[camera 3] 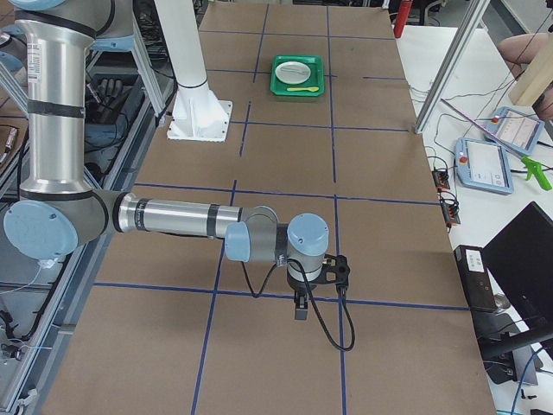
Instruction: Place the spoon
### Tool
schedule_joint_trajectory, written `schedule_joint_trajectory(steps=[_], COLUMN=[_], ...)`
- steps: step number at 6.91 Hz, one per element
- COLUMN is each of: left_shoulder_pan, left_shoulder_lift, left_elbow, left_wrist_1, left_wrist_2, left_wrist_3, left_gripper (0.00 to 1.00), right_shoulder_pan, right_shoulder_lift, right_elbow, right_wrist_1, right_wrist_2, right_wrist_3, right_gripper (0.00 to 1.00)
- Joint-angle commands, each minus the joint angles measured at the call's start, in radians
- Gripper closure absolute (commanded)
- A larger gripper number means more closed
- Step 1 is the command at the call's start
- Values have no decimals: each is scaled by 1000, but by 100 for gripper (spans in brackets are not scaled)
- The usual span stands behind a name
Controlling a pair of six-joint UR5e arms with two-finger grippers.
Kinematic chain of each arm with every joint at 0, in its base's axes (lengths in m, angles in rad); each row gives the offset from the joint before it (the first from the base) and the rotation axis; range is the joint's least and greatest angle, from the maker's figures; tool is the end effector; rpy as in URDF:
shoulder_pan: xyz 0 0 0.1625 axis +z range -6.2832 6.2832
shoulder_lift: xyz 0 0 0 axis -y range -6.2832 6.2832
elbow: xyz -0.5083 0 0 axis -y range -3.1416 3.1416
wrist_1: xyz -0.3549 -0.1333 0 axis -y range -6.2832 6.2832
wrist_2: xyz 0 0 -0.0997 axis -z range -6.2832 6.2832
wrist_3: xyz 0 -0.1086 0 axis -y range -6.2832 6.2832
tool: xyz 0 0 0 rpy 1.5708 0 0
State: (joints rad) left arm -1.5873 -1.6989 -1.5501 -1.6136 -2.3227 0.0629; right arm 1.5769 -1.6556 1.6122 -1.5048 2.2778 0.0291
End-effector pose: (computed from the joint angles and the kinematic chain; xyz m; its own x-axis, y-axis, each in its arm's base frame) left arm -0.0678 -0.5272 0.6921 0.7316 0.1521 -0.6646 -0.0297 0.9810 0.1918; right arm 0.0653 -0.4127 0.7647 0.7599 0.0191 0.6498 -0.0282 0.9996 0.0037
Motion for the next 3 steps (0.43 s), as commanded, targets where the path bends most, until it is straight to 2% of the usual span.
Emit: schedule_joint_trajectory(steps=[1,3], left_shoulder_pan=[-5,-5], left_shoulder_lift=[43,50], left_elbow=[-10,-5], left_wrist_1=[9,8], left_wrist_2=[-6,-9], left_wrist_3=[9,8], left_gripper=[0,0], right_shoulder_pan=[0,0], right_shoulder_lift=[0,-1], right_elbow=[-2,0], right_wrist_1=[0,0], right_wrist_2=[0,-1], right_wrist_3=[0,0], right_gripper=[0,0])
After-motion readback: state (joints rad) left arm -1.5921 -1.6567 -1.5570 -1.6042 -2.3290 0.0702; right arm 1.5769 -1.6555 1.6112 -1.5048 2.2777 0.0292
